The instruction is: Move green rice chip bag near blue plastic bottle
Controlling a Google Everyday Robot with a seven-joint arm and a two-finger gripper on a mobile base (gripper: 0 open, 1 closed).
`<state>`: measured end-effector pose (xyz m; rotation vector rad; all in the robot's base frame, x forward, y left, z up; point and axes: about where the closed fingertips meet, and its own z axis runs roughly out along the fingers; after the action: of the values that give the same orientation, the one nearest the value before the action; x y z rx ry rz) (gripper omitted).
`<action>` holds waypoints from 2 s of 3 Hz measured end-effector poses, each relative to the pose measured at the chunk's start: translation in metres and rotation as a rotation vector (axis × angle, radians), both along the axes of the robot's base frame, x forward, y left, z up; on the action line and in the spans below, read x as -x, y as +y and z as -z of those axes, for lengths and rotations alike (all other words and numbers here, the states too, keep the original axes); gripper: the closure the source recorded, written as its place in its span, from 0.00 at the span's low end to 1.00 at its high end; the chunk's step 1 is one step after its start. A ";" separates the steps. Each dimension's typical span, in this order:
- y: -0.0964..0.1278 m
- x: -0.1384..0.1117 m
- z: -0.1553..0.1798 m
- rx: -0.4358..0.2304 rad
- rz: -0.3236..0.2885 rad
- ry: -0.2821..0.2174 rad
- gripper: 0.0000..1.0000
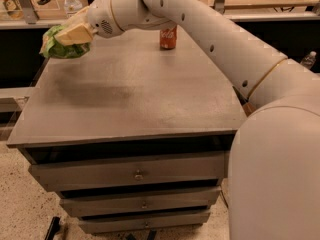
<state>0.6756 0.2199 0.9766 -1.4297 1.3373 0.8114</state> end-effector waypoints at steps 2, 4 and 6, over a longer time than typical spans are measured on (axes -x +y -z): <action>0.002 -0.027 0.022 0.022 0.001 -0.028 1.00; -0.004 -0.066 0.040 0.000 -0.001 -0.100 1.00; -0.002 -0.081 0.058 -0.029 -0.027 -0.096 1.00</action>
Offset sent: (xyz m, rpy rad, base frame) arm 0.0589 -0.0043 -0.0379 -0.0187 -0.0791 -0.0047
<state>0.7567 0.2176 0.9188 -1.4483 1.2314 0.7677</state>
